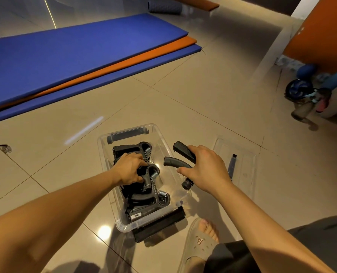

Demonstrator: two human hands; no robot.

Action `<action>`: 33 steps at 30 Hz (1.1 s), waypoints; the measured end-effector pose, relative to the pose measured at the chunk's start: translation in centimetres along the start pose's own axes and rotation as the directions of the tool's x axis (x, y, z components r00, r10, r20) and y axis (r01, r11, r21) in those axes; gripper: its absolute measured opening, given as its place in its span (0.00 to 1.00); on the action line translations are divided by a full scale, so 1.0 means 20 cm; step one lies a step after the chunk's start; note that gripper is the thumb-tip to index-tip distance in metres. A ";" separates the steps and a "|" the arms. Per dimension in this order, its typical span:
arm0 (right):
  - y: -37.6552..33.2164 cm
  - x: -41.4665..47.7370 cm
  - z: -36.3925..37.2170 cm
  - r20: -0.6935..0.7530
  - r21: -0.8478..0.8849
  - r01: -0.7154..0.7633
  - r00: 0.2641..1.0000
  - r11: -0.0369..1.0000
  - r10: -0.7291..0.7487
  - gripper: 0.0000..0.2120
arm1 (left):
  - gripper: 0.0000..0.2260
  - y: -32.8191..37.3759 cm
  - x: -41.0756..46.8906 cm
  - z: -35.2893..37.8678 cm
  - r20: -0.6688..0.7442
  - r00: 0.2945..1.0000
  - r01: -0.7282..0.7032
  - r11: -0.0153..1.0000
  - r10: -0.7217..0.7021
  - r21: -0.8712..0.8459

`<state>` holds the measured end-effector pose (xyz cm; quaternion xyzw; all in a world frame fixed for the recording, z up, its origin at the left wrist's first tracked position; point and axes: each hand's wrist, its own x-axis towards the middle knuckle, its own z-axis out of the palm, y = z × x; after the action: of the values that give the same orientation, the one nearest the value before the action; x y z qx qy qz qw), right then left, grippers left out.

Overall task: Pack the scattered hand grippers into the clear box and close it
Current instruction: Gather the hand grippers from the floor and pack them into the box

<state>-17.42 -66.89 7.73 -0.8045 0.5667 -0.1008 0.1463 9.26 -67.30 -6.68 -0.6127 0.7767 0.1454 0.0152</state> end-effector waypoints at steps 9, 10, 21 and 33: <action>-0.02 0.01 0.00 0.012 0.021 0.000 1.000 1.000 0.000 0.30 | 0.30 0.00 -0.01 -0.02 -0.017 0.999 0.047 0.998 -0.047 -0.036; -0.02 0.01 0.00 0.016 0.022 -0.007 1.000 1.000 0.006 0.30 | 0.30 0.01 -0.02 -0.06 -0.053 0.996 0.068 0.995 -0.072 -0.073; -0.03 0.00 -0.06 0.033 0.080 -0.026 0.999 0.996 0.023 0.28 | 0.22 0.34 -0.18 -0.65 -0.108 0.992 -0.126 0.706 0.070 -0.697; -0.08 -0.03 -0.24 0.034 0.504 -0.012 0.999 0.863 -0.006 0.33 | 0.11 0.41 -0.34 -0.78 -0.356 0.934 -0.235 0.770 0.011 -0.593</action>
<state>-17.80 -66.50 12.74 -0.7391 0.5192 -0.2316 0.3613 5.59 -63.01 11.34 -0.5449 0.7138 0.2907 -0.3303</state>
